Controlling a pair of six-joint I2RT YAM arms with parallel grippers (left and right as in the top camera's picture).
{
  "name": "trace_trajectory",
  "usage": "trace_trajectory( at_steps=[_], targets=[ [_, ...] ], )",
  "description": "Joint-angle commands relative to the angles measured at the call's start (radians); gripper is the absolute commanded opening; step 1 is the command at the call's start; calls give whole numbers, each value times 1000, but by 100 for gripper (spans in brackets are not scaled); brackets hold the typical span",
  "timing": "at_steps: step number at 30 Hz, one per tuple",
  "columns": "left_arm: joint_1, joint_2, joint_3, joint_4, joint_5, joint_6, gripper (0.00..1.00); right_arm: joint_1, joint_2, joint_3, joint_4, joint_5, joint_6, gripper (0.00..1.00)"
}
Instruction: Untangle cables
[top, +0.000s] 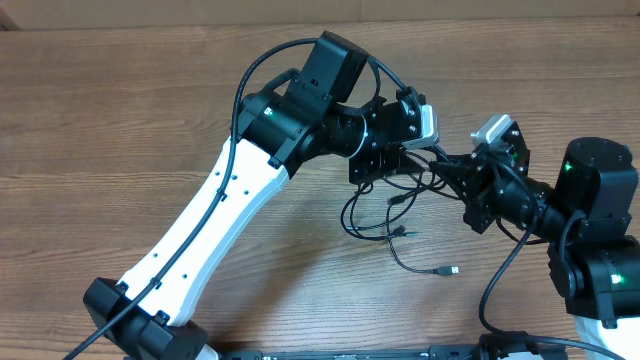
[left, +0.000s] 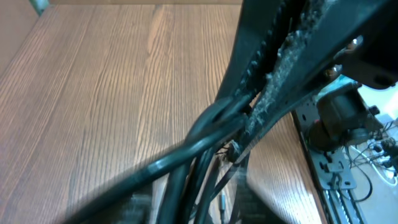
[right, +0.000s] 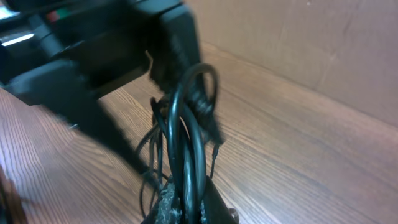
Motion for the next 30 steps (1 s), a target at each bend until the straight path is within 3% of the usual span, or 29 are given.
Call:
trace_trajectory(
  at_steps=[1, 4, 11, 16, 25, 30],
  targets=[
    [-10, -16, 17, 14, -14, -71, 73, -1, -11, 3, 6, 55, 89, 4],
    [-10, -16, 17, 14, -27, -119, 100, -1, -11, 3, 5, 146, 153, 4],
    [-10, -16, 17, 14, -214, -323, 100, -1, -11, 3, 5, 349, 307, 4],
    [-11, -16, 17, 14, -379, -490, 100, -1, -11, 3, 15, 357, 373, 4],
    [-14, -16, 17, 63, -399, -489, 100, -1, -11, 3, 5, 331, 397, 4],
    [-16, -16, 17, 92, -397, -377, 100, -1, -11, 3, 4, 273, 397, 4]
  ],
)
